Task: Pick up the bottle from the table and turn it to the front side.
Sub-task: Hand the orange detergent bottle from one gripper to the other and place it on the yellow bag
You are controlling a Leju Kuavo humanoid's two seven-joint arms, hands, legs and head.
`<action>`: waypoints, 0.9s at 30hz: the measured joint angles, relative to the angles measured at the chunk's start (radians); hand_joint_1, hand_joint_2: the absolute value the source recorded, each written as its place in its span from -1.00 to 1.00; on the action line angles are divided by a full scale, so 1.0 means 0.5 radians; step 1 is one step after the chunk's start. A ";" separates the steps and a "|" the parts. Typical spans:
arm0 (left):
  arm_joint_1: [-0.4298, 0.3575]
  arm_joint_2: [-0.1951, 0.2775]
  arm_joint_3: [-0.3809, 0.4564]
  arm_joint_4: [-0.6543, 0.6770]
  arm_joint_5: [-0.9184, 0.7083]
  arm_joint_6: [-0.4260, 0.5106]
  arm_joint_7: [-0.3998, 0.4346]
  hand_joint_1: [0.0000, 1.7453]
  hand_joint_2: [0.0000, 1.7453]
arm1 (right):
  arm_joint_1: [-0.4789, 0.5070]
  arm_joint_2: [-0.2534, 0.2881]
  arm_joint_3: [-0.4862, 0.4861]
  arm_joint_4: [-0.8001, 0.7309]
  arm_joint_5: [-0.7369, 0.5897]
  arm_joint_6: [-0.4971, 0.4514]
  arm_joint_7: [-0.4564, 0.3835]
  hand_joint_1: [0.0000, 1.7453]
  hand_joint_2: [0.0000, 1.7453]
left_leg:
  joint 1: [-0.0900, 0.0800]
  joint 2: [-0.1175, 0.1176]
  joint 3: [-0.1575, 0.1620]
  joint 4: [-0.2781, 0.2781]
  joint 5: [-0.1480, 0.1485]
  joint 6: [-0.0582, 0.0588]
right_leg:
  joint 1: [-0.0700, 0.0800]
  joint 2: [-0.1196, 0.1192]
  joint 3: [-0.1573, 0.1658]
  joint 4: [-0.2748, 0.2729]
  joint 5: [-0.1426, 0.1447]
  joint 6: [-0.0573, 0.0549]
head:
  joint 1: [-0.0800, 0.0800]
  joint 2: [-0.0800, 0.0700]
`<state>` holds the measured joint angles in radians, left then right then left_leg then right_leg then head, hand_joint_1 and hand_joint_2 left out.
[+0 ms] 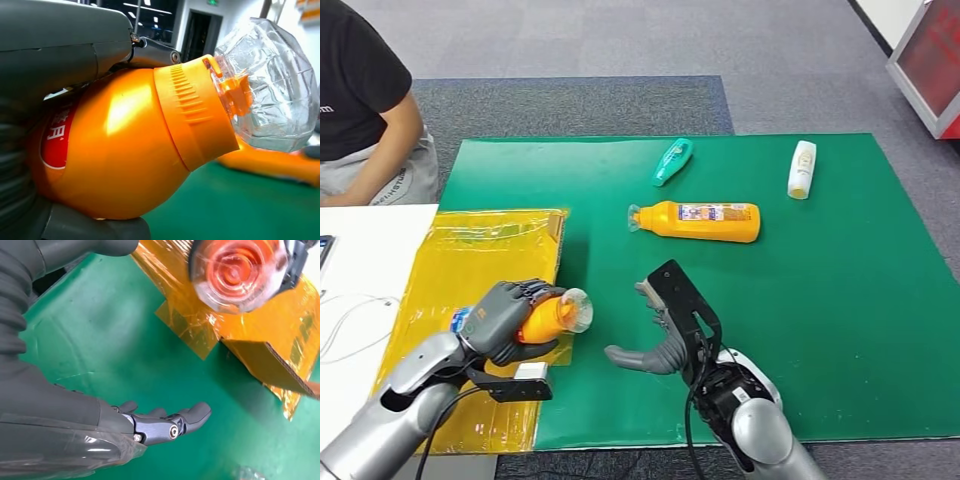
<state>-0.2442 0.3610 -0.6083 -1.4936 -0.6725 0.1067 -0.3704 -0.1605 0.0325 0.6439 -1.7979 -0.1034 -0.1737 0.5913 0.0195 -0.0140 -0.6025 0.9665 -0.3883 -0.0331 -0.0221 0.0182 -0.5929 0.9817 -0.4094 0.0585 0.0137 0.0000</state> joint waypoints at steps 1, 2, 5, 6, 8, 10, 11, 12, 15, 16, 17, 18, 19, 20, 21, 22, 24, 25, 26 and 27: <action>0.010 -0.037 0.002 0.013 0.013 0.034 -0.005 1.00 1.00 | -0.004 0.002 0.003 0.000 0.001 -0.004 0.000 -1.00 1.00 | 0.000 0.000 0.000 0.000 0.000 0.000 | 0.000 0.000 0.000 0.000 0.000 0.000 | 0.000 0.000; 0.018 -0.072 0.004 0.027 0.028 0.064 -0.009 1.00 1.00 | -0.008 0.004 0.006 0.000 0.001 -0.007 0.000 -1.00 1.00 | 0.000 0.000 0.000 0.000 0.000 0.000 | 0.000 0.000 0.000 0.000 0.000 0.000 | 0.000 0.000; 0.031 -0.173 0.011 0.069 0.073 0.120 -0.011 1.00 1.00 | -0.022 0.006 0.019 0.000 0.003 -0.018 0.000 -1.00 1.00 | 0.000 0.000 0.000 0.000 0.000 0.000 | 0.000 0.000 0.000 0.000 0.000 0.000 | 0.000 0.000; 0.033 -0.201 0.012 0.083 0.082 0.128 -0.007 1.00 1.00 | -0.025 0.007 0.024 0.000 0.003 -0.021 0.000 -1.00 1.00 | 0.000 0.000 0.000 0.000 0.000 0.000 | 0.000 0.000 0.000 0.000 0.000 0.000 | 0.000 0.000; 0.036 -0.244 0.018 0.113 0.089 0.136 0.004 1.00 1.00 | -0.027 0.008 0.034 0.000 0.004 -0.027 0.000 -1.00 1.00 | 0.000 0.000 0.000 0.000 0.000 0.000 | 0.000 0.000 0.000 0.000 0.000 0.000 | 0.000 0.000; 0.036 -0.274 0.029 0.147 0.080 0.139 0.025 1.00 1.00 | -0.027 0.008 0.042 0.000 0.004 -0.032 0.000 -1.00 1.00 | 0.000 0.000 0.000 0.000 0.000 0.000 | 0.000 0.000 0.000 0.000 0.000 0.000 | 0.000 0.000; 0.035 -0.283 0.035 0.164 0.068 0.140 0.039 1.00 1.00 | -0.027 0.008 0.043 0.000 0.004 -0.037 0.000 -1.00 1.00 | 0.000 0.000 0.000 0.000 0.000 0.000 | 0.000 0.000 0.000 0.000 0.000 0.000 | 0.000 0.000; 0.034 -0.290 0.042 0.182 0.050 0.143 0.053 1.00 1.00 | -0.026 0.008 0.043 0.000 0.004 -0.043 0.000 -1.00 1.00 | 0.000 0.000 0.001 0.000 0.000 0.000 | 0.000 0.000 0.000 0.000 0.000 0.000 | 0.000 0.000; 0.033 -0.305 0.063 0.233 -0.008 0.168 0.086 1.00 1.00 | -0.021 0.008 0.043 0.000 0.005 -0.064 0.000 -1.00 1.00 | 0.000 0.000 0.002 0.000 0.000 0.000 | 0.000 0.000 0.001 0.000 0.000 0.000 | 0.000 0.000; 0.033 -0.310 0.071 0.249 -0.025 0.176 0.095 1.00 1.00 | -0.017 0.008 0.041 0.000 0.006 -0.070 0.000 -1.00 1.00 | 0.000 0.000 0.003 0.000 0.000 0.000 | 0.000 0.000 0.002 0.000 0.000 0.000 | 0.000 0.000; 0.033 -0.315 0.078 0.263 -0.042 0.181 0.104 1.00 1.00 | -0.013 0.008 0.040 0.000 0.009 -0.075 0.000 -1.00 1.00 | 0.000 0.000 0.003 0.000 0.000 0.000 | 0.000 0.000 0.002 0.000 0.000 0.000 | 0.000 0.000; 0.033 -0.319 0.084 0.275 -0.060 0.180 0.111 1.00 1.00 | -0.009 0.008 0.038 0.000 0.012 -0.078 0.000 -1.00 1.00 | 0.000 0.000 0.004 0.000 0.000 0.000 | 0.000 0.000 0.003 0.000 0.000 0.000 | 0.000 0.000; 0.033 -0.323 0.089 0.286 -0.076 0.177 0.118 1.00 1.00 | -0.004 0.008 0.037 0.000 0.015 -0.081 0.000 -1.00 1.00 | 0.000 0.001 0.005 0.000 0.000 0.000 | 0.000 0.000 0.004 0.000 0.000 0.000 | 0.000 0.000; 0.033 -0.324 0.092 0.294 -0.091 0.172 0.123 1.00 1.00 | 0.001 0.008 0.035 0.000 0.018 -0.083 0.000 -1.00 1.00 | 0.000 0.001 0.006 0.000 0.000 -0.001 | 0.000 0.000 0.004 0.001 0.000 0.000 | 0.000 0.000; 0.032 -0.326 0.094 0.301 -0.103 0.168 0.127 1.00 1.00 | 0.006 0.008 0.034 0.000 0.020 -0.084 0.000 -1.00 1.00 | 0.000 0.001 0.007 0.000 0.000 -0.001 | 0.000 0.000 0.005 0.001 0.000 0.000 | 0.000 0.000; 0.032 -0.327 0.096 0.307 -0.112 0.165 0.129 1.00 1.00 | 0.010 0.008 0.033 0.000 0.022 -0.084 0.000 -1.00 1.00 | 0.000 0.001 0.007 0.000 0.000 -0.001 | 0.000 0.001 0.005 0.001 0.000 0.000 | 0.000 0.000; 0.031 -0.328 0.100 0.314 -0.122 0.162 0.131 0.93 1.00 | 0.014 0.007 0.031 0.000 0.026 -0.087 0.000 -1.00 1.00 | 0.000 0.001 0.008 0.000 0.000 -0.001 | 0.000 0.001 0.006 0.001 0.000 -0.001 | 0.000 0.000; 0.031 -0.329 0.101 0.317 -0.125 0.160 0.132 0.55 1.00 | 0.016 0.007 0.031 0.000 0.029 -0.089 0.000 -1.00 1.00 | 0.000 0.001 0.008 0.000 0.000 -0.001 | 0.000 0.001 0.006 0.001 0.000 -0.001 | 0.000 0.000; 0.031 -0.330 0.104 0.320 -0.128 0.160 0.133 0.21 1.00 | 0.017 0.007 0.030 0.000 0.032 -0.091 0.000 -1.00 1.00 | 0.000 0.001 0.009 0.000 0.000 -0.001 | 0.000 0.001 0.007 0.001 0.000 -0.001 | 0.000 0.000; 0.032 -0.332 0.105 0.323 -0.131 0.162 0.134 -0.19 1.00 | 0.019 0.007 0.030 0.000 0.035 -0.093 0.000 -1.00 1.00 | 0.000 0.001 0.009 0.000 0.000 -0.001 | 0.000 0.001 0.007 0.001 0.000 -0.001 | 0.000 0.000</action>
<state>-0.2280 0.1948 -0.5555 -1.3319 -0.7379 0.1877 -0.3033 -0.1511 0.0362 0.6589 -1.7980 -0.0858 -0.2202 0.5913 0.0196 -0.0134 -0.5979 0.9663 -0.3885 -0.0337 -0.0219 0.0186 -0.5894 0.9820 -0.4095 0.0582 0.0138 0.0000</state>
